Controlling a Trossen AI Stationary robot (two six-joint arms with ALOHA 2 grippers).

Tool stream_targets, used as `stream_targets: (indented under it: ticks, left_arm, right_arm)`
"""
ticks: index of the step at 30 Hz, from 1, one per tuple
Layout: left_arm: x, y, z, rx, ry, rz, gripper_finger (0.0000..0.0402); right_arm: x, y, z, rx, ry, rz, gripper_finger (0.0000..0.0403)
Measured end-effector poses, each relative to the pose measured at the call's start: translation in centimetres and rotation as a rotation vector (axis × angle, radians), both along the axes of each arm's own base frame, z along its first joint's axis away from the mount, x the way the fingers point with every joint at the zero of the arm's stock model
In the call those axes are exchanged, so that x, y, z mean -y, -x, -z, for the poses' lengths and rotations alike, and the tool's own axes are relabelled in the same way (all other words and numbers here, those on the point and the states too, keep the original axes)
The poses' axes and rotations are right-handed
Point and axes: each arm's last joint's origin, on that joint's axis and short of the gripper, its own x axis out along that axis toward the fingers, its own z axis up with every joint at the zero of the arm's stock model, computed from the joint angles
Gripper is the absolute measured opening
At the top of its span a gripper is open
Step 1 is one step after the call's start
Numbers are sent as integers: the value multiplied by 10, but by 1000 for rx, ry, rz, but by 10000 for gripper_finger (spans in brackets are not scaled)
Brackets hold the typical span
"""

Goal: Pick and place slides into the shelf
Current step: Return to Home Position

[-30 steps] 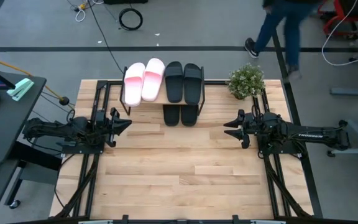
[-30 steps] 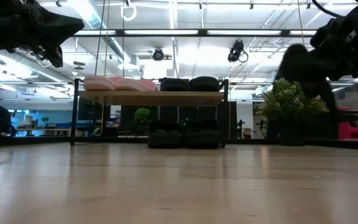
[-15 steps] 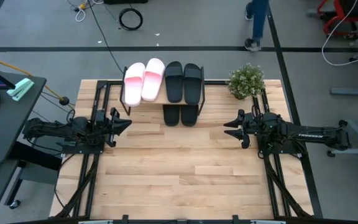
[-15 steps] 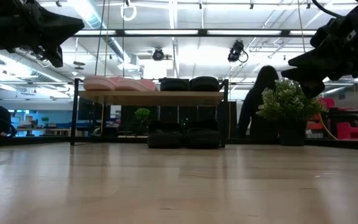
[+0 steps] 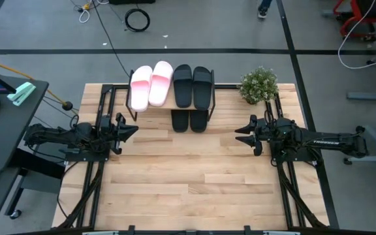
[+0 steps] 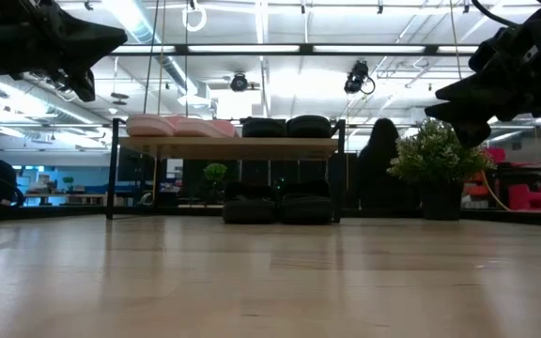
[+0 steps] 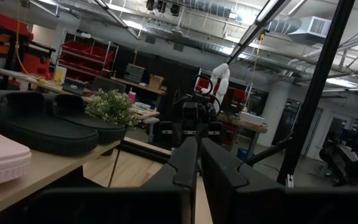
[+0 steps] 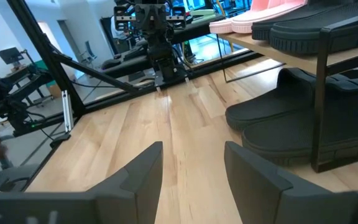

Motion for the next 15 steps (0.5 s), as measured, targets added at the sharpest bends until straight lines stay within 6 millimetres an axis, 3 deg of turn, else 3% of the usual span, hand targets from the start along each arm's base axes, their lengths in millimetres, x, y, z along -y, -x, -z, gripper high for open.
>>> stream_targets:
  ticks: [15]
  left_arm:
    - [0, 0, 0, 0, 0, 0, 25]
  right_arm:
    - [0, 0, 0, 0, 0, 0, 177]
